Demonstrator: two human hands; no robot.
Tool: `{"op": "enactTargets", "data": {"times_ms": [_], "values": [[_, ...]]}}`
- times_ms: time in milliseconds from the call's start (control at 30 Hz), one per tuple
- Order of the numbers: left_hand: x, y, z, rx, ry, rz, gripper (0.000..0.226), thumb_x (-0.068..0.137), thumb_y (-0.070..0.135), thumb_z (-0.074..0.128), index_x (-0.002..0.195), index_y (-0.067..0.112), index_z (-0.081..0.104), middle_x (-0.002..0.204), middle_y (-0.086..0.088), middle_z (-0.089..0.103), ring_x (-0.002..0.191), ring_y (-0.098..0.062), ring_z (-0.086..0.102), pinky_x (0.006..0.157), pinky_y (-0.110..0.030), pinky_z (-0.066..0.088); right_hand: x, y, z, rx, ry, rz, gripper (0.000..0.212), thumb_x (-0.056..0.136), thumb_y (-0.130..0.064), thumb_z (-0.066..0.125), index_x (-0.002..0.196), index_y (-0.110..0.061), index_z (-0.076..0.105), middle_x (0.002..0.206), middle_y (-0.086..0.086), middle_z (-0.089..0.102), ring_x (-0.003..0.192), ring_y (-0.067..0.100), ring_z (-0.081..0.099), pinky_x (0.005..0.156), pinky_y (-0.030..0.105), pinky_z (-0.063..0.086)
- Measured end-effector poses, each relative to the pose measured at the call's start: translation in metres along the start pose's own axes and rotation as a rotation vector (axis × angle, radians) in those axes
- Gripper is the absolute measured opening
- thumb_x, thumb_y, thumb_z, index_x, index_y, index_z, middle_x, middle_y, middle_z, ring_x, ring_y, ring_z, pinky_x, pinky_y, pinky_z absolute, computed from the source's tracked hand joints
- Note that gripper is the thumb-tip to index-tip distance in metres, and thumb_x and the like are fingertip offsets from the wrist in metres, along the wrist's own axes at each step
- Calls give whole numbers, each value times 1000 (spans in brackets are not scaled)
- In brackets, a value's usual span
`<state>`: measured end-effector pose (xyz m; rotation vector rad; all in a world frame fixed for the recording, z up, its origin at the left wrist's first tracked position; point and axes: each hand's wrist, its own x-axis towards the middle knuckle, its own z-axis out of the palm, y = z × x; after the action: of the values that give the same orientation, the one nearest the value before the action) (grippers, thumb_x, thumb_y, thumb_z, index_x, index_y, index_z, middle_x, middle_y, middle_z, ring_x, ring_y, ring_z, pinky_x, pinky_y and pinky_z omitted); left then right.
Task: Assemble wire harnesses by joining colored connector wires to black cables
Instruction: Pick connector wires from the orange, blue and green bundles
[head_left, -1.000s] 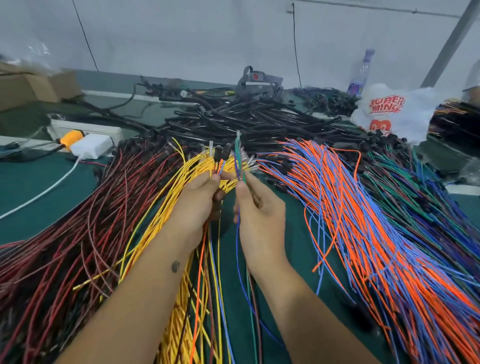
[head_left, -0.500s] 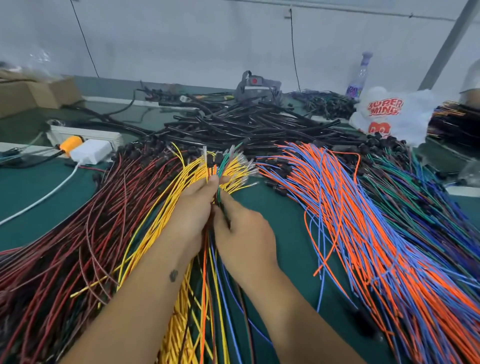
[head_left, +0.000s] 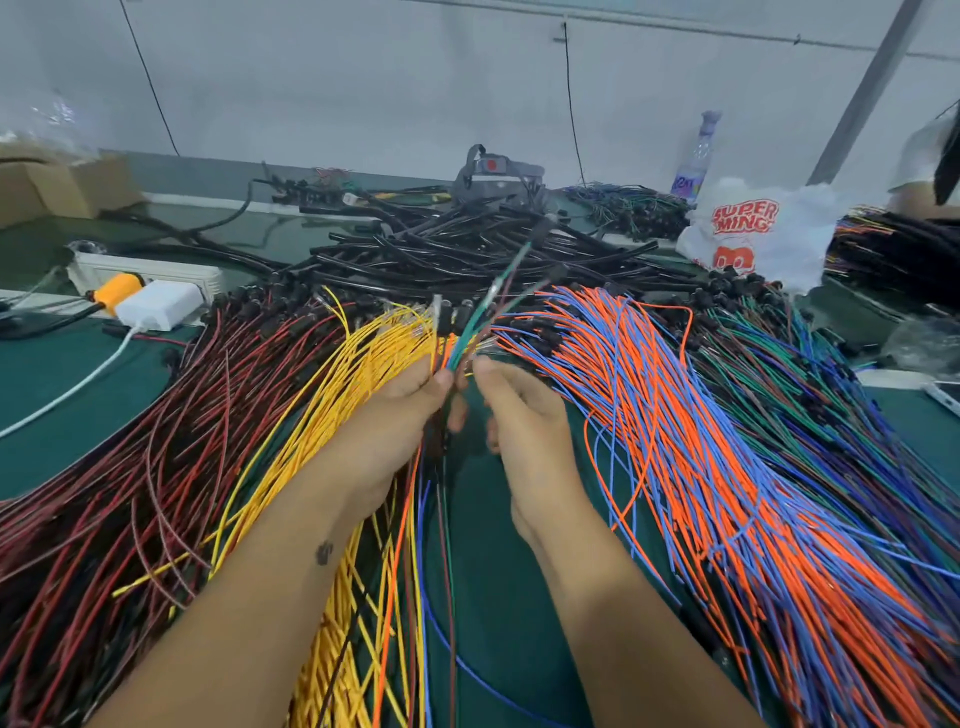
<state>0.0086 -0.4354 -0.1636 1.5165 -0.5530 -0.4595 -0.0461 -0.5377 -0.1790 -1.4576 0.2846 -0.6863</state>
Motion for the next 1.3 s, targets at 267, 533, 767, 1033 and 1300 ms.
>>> {"op": "enactTargets", "data": {"times_ms": [267, 533, 767, 1033, 1300], "values": [[-6, 0, 3, 23, -137, -139, 19, 103, 30, 38, 95, 25, 54, 54, 9, 34, 39, -3, 24, 37, -13, 19, 3, 3, 5, -88, 12, 5, 36, 92, -27, 64, 73, 4, 59, 67, 13, 47, 67, 9, 40, 61, 29, 31], [-11, 2, 8, 43, -148, -192, 29, 103, 32, 38, 79, 23, 52, 53, 8, 35, 42, -6, 22, 40, -17, 18, 2, 2, 7, -74, 51, 17, 34, 85, -24, 73, 72, 7, 63, 65, 8, 45, 63, 13, 37, 59, 28, 30], [-11, 1, 16, 142, -155, -161, 32, 103, 34, 36, 76, 23, 50, 51, 10, 35, 39, -5, 28, 40, -17, 22, 2, 3, 7, -190, 75, -36, 31, 91, -21, 63, 80, 8, 61, 68, 16, 53, 65, 15, 42, 61, 34, 35], [-10, 4, 19, -47, -325, -195, 27, 104, 24, 35, 81, 21, 49, 54, 7, 28, 39, -3, 20, 36, -12, 18, 5, -1, -8, -347, 462, -311, 34, 95, -25, 56, 65, -22, 41, 54, -10, 38, 51, 9, 34, 57, 29, 24], [-17, 5, 15, -103, -459, -295, 29, 104, 19, 33, 77, 14, 43, 55, 8, 27, 41, -2, 22, 38, -11, 19, 14, -3, -14, -194, 654, -241, 42, 98, -18, 54, 63, -19, 32, 59, -4, 33, 54, 9, 27, 59, 27, 26]]}}
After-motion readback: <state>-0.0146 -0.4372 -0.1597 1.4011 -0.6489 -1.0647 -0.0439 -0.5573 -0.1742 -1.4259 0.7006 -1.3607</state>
